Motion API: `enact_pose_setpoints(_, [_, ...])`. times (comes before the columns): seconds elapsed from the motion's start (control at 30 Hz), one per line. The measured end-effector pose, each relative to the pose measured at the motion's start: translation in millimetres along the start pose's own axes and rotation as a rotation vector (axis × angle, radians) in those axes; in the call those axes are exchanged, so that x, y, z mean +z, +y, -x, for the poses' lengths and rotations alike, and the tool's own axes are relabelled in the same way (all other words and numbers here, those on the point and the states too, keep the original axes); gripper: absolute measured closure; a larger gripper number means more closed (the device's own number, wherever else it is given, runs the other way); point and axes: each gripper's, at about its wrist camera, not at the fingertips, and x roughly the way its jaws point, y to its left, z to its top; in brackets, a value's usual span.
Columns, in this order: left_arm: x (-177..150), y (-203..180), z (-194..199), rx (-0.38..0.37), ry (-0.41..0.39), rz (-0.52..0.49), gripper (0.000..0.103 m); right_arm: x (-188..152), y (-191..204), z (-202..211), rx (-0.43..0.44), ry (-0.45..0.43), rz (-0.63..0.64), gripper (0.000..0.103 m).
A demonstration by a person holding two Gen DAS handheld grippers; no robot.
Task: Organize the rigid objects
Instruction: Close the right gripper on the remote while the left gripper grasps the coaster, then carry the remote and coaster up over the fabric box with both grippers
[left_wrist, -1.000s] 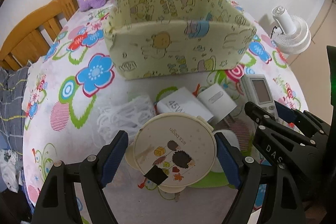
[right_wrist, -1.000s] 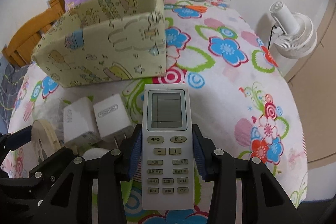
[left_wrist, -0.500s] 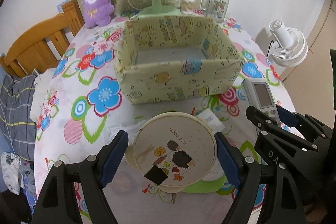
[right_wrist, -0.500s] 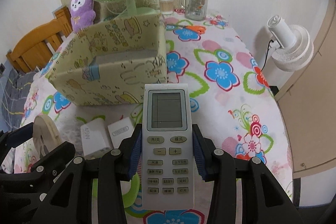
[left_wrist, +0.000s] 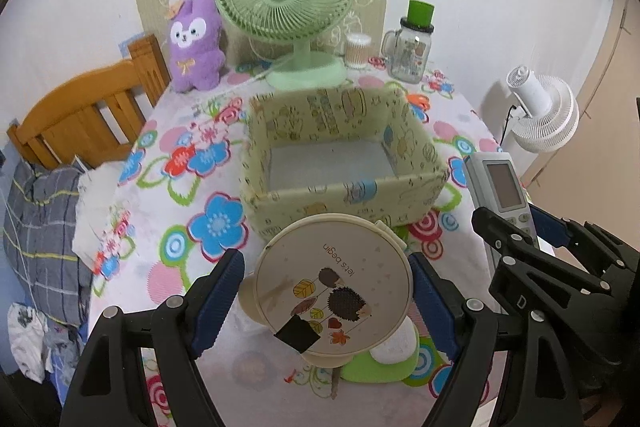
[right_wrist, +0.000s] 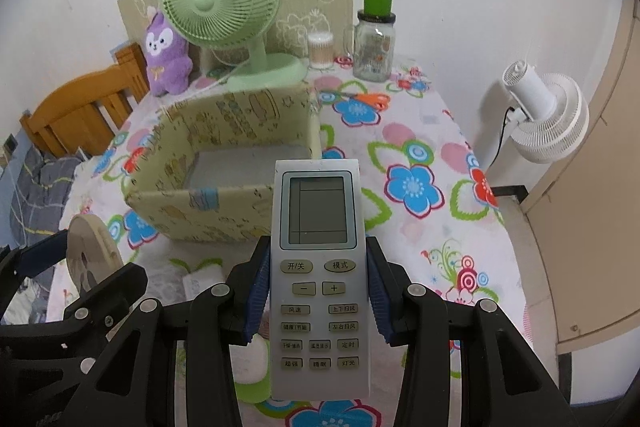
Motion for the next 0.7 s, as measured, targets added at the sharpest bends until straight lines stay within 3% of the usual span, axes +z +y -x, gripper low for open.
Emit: enact_pose_setpoints(0.7, [37, 16, 18, -0.006, -0.063, 0.028, 0.019, 41, 14, 33, -0.002, -0.08, 0.003, 0.056])
